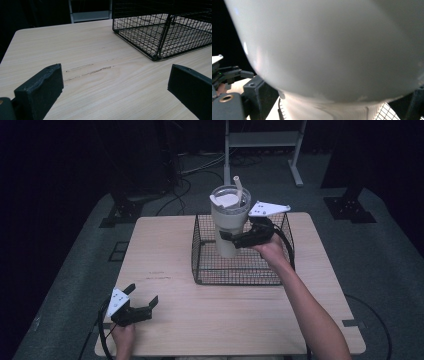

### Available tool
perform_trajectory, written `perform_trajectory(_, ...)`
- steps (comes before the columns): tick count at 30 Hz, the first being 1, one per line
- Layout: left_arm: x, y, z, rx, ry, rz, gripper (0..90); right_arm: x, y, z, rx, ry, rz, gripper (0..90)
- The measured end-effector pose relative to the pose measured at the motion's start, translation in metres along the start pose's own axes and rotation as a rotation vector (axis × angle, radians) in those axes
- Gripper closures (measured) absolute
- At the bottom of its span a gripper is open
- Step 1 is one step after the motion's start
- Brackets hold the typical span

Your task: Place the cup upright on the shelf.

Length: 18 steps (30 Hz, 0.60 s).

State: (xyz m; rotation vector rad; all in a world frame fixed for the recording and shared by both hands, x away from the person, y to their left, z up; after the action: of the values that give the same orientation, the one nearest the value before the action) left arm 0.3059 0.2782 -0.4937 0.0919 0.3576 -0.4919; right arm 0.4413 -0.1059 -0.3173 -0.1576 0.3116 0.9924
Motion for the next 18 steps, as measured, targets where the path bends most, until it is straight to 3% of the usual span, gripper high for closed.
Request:
perform_trajectory(10, -0.001, 0.001, 0.000, -0.002, -0.004, -0.003, 0.0, 0.039, -0.020, -0.011, 0.028, 0.029, 0.001, 8.8)
perform_trajectory(18, -0.001, 0.001, 0.000, -0.004, -0.005, -0.005, 0.0, 0.058, -0.030, -0.025, 0.022, 0.065, -0.003, 8.8)
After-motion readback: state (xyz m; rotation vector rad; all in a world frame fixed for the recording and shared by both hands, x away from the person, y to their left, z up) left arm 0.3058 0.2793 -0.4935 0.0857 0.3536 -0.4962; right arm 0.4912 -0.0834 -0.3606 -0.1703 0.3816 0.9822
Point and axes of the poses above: each handheld gripper's, and its own axes: x roughly forward along the jaws, z roughly out of its top, y roughly to its left, the point moved 3 cm from there along x, roughly forward along the jaws, and after that the axes turned 5 degrees about y, right-handed, at the moved point
